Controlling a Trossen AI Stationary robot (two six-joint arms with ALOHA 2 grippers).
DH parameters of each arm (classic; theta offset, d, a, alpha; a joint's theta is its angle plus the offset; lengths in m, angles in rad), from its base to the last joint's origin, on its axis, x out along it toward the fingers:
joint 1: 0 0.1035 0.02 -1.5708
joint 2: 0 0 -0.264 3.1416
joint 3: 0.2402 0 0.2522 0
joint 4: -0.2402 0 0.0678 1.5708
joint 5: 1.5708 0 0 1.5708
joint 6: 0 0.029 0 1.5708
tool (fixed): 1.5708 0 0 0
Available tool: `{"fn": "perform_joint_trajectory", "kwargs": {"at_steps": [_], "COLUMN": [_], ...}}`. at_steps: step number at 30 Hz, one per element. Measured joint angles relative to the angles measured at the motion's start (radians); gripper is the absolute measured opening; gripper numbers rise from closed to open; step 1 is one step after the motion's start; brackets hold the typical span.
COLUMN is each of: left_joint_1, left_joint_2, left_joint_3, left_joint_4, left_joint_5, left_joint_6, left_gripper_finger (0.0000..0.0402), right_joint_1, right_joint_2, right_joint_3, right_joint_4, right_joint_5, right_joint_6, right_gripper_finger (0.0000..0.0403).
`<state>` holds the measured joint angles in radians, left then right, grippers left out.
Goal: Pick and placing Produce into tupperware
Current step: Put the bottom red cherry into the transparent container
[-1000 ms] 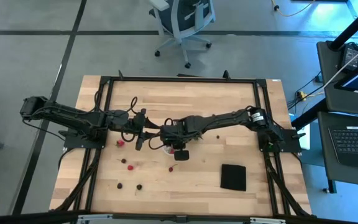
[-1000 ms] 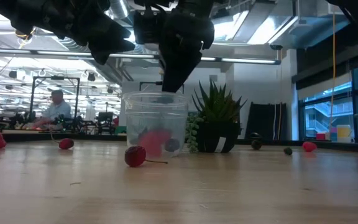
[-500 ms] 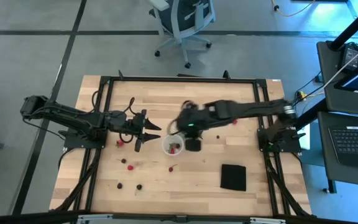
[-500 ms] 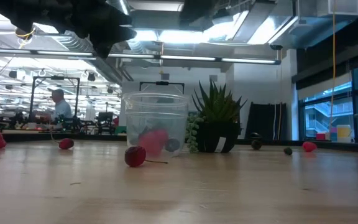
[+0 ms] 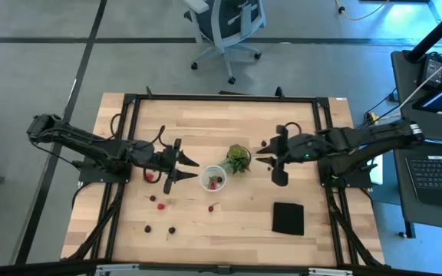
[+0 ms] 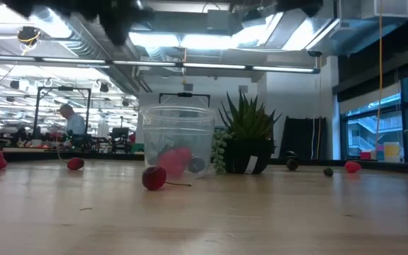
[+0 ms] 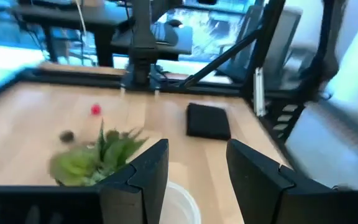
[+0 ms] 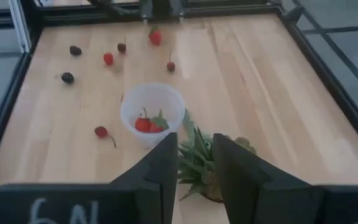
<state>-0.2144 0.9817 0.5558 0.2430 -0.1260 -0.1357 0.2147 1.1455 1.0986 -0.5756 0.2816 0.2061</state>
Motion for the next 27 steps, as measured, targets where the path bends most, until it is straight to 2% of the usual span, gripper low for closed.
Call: {"fn": "perform_joint_trajectory", "kwargs": {"at_steps": [4, 7, 11, 16, 20, 27], "left_joint_1": [-0.121, -0.183, -0.248, -0.291, -0.293, -0.322], "left_joint_2": [0.028, 0.069, 0.169, 0.368, 0.501, 0.663], "left_joint_3": [0.181, 0.303, 0.414, 0.532, 0.596, 0.646], "left_joint_4": [-0.243, -0.361, -0.405, -0.519, -0.549, -0.548], "left_joint_5": [-0.247, -0.356, -0.397, -0.459, -0.448, -0.439], "left_joint_6": [0.137, 0.115, 0.042, -0.008, -0.132, -0.352], "left_gripper_finger": [0.0156, 0.0156, 0.0156, 0.0156, 0.0156, 0.0156], "right_joint_1": [-0.014, -0.024, -0.023, -0.023, -0.023, -0.023], "right_joint_2": [-0.085, -0.131, -0.159, -0.169, -0.17, -0.169], "right_joint_3": [-0.139, -0.202, -0.253, -0.279, -0.286, -0.287], "right_joint_4": [0.074, 0.102, 0.094, 0.055, 0.057, 0.052], "right_joint_5": [-0.001, -0.001, -0.002, -0.002, -0.002, -0.002], "right_joint_6": [-0.001, 0.004, -0.007, -0.054, -0.055, -0.061], "right_gripper_finger": [0.0103, 0.0103, 0.0103, 0.0103, 0.0103, 0.0103]}}
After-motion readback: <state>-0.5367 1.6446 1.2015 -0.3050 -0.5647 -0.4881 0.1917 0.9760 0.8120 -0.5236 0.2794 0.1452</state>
